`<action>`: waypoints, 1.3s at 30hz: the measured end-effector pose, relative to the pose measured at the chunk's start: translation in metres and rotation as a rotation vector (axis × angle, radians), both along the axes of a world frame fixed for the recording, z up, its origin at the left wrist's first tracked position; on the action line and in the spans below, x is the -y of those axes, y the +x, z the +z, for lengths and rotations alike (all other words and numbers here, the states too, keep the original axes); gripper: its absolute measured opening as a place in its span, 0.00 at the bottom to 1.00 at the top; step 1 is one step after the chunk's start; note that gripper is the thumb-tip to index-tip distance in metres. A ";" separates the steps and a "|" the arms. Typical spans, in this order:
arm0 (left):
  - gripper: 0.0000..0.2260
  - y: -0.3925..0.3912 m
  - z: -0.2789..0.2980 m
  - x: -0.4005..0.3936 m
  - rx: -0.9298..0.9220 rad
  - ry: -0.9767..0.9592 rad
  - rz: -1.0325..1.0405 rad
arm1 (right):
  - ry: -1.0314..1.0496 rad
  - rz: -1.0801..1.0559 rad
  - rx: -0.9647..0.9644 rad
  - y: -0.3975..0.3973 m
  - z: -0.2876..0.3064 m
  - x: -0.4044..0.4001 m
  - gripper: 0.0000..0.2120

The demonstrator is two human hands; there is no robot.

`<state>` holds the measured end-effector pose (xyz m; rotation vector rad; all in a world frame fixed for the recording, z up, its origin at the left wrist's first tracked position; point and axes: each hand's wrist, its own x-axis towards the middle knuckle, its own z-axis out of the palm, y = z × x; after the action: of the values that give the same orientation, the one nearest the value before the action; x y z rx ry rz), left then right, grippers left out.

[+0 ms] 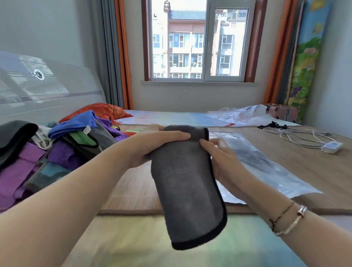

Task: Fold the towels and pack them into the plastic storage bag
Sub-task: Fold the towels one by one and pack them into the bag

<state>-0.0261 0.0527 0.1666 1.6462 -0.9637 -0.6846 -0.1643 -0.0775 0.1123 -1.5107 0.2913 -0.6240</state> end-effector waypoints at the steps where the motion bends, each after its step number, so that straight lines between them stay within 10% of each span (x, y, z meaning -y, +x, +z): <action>1: 0.23 -0.003 -0.003 0.005 -0.023 -0.019 -0.037 | 0.103 0.094 -0.038 -0.006 -0.004 0.002 0.22; 13: 0.10 -0.022 -0.082 0.091 1.225 -0.019 -0.034 | 0.472 -0.073 -0.340 -0.094 -0.057 0.052 0.18; 25: 0.41 0.005 -0.087 0.128 1.097 0.062 -0.110 | 0.723 -0.259 -0.067 -0.041 -0.081 0.079 0.11; 31: 0.44 0.006 -0.062 0.145 1.079 -0.068 -0.077 | 0.748 -0.259 -0.124 0.008 -0.076 0.095 0.11; 39: 0.40 0.009 -0.064 0.152 1.068 -0.047 -0.113 | 0.805 -0.572 0.391 0.035 -0.065 0.195 0.18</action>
<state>-0.0169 -0.0998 0.1030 1.9191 -1.7956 0.2318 -0.1295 -0.2729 0.0474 -0.5023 0.5937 -1.0749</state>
